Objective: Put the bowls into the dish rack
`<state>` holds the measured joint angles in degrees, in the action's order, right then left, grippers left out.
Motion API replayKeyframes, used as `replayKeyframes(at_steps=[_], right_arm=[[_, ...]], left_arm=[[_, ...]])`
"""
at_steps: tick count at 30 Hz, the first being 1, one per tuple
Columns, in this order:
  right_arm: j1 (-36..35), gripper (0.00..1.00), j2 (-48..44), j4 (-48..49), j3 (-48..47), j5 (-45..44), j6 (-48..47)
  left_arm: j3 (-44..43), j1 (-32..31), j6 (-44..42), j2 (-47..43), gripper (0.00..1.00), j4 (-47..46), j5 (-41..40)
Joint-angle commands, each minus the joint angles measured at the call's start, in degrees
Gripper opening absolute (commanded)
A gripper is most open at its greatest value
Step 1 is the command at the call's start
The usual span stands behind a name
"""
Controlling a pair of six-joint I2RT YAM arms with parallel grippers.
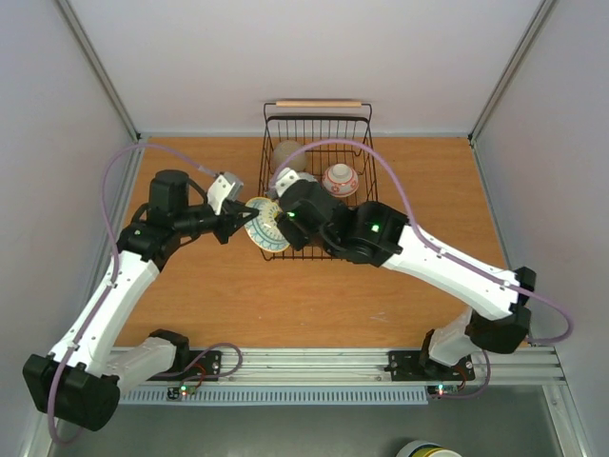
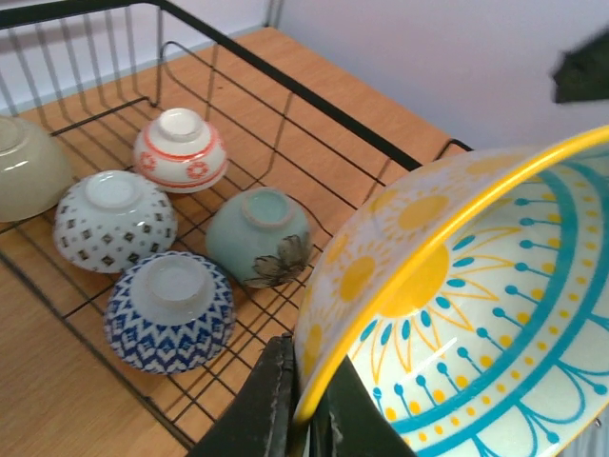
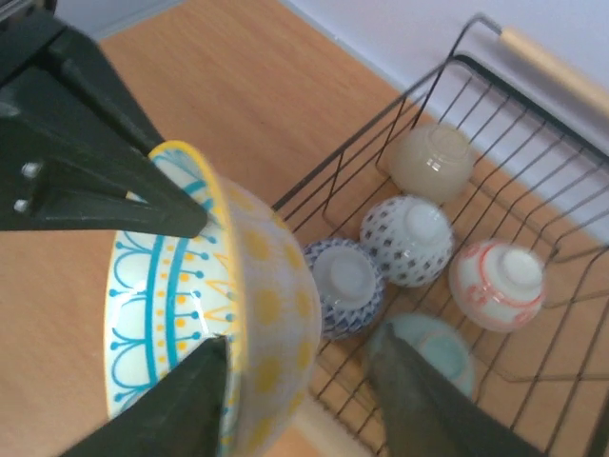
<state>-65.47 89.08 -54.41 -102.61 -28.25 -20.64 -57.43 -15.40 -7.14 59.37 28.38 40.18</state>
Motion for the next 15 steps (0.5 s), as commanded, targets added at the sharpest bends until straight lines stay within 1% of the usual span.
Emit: replayKeyframes(at_steps=[1,2,4,10,15], right_arm=[[3.5,0.58,-8.7,5.5,6.5,9.4,2.6],[4.7,0.65,-10.3,6.2,8.3,12.6,3.4],[7.0,0.76,-13.0,7.6,11.6,18.4,5.1],[14.9,0.98,-19.3,14.0,22.2,40.6,10.4],[17.9,0.99,-21.4,19.9,28.6,51.8,13.7]], left_arm=[[-1.1,-0.8,-3.3,-2.2,0.0,-0.6,6.6],[-1.1,-0.8,-3.4,-2.3,0.01,-0.7,7.2],[-1.2,-0.8,-3.6,-2.2,0.0,-0.3,8.7],[-1.7,-0.8,-5.1,-2.0,0.0,1.4,13.4],[-1.6,-0.8,-6.5,-3.4,0.01,2.4,18.0]])
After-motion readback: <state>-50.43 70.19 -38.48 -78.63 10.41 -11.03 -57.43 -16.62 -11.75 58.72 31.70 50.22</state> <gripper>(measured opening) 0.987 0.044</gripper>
